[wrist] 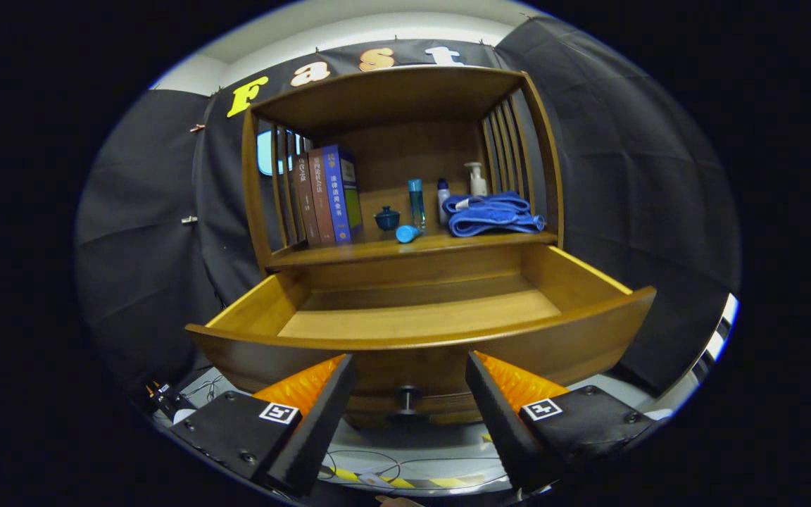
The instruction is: Pull open the drawer, take out the items inside it, and place them on the countertop above the cabinet.
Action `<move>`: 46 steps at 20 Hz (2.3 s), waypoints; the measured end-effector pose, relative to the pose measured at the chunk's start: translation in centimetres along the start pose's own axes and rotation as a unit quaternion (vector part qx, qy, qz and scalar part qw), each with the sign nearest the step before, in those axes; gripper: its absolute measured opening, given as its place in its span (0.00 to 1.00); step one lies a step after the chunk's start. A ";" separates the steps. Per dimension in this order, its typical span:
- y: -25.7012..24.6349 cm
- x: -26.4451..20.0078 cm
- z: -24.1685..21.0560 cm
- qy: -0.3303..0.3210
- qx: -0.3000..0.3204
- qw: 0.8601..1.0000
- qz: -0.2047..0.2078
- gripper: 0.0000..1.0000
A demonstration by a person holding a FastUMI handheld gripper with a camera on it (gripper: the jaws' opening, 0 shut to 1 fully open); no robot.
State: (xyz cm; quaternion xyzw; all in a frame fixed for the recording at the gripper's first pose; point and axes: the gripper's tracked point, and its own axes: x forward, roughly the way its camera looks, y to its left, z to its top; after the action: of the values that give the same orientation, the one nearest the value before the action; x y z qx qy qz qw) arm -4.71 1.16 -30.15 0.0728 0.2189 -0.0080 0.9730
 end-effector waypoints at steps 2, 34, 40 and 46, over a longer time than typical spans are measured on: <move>-0.3 0.9 -1.1 0.010 -0.008 1.000 -0.003 0.99; 0.7 20.4 4.9 -0.002 -0.006 1.000 -0.011 0.99; 0.6 21.6 5.2 -0.001 -0.002 1.000 -0.013 0.99; 0.6 21.7 5.1 -0.004 0.005 1.000 -0.014 0.99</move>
State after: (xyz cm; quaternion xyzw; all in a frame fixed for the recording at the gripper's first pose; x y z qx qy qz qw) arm 17.13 1.41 -34.75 0.0747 0.2159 -0.0228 0.9733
